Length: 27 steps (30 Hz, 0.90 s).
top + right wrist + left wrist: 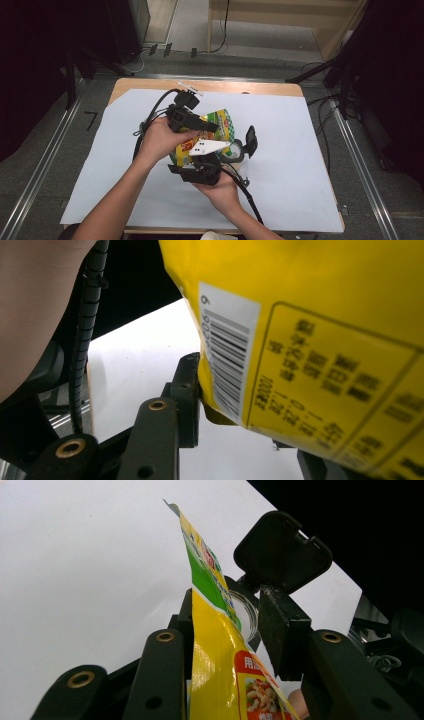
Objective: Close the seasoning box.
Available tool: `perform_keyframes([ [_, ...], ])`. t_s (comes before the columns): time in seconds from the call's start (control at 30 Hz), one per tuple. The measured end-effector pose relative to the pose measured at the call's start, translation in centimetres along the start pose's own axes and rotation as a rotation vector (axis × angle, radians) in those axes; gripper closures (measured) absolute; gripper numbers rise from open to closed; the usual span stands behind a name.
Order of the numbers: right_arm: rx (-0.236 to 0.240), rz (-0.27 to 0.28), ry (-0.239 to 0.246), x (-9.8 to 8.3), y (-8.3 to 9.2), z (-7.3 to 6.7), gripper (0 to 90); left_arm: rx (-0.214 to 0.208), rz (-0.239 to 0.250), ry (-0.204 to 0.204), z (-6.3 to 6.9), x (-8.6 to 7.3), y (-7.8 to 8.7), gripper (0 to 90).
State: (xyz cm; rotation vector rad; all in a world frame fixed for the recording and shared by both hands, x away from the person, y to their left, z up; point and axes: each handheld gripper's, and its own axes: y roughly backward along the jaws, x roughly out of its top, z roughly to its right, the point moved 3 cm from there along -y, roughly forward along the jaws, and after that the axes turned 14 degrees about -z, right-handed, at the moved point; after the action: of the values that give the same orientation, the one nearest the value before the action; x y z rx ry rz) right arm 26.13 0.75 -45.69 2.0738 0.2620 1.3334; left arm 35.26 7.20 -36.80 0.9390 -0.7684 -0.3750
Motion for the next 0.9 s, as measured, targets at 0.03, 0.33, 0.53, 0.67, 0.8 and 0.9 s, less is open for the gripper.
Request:
perform_keyframes([
  [0.03,-0.002,0.000,0.000,0.01,-0.01,-0.05,64.8,0.005,-0.001,0.003,0.03,-0.01,-0.02,67.3],
  [0.33,-0.016,-0.007,0.011,-0.09,-0.16,-0.15,64.1,0.034,-0.001,-0.010,0.45,-0.03,-0.12,67.8],
  [0.53,-0.023,-0.008,0.006,-0.10,-0.06,-0.09,64.7,0.020,0.010,-0.009,0.44,0.02,-0.14,67.4],
  [0.67,-0.021,-0.007,0.006,-0.07,-0.05,-0.09,64.8,0.018,0.005,-0.004,0.30,-0.01,-0.11,67.4],
  [0.8,-0.015,-0.008,0.006,-0.04,-0.02,-0.17,64.9,0.003,0.007,0.006,0.14,-0.02,-0.07,67.4],
  [0.9,-0.015,-0.009,0.005,0.03,0.05,-0.23,64.9,0.002,0.010,0.009,0.14,-0.02,0.01,67.4],
])
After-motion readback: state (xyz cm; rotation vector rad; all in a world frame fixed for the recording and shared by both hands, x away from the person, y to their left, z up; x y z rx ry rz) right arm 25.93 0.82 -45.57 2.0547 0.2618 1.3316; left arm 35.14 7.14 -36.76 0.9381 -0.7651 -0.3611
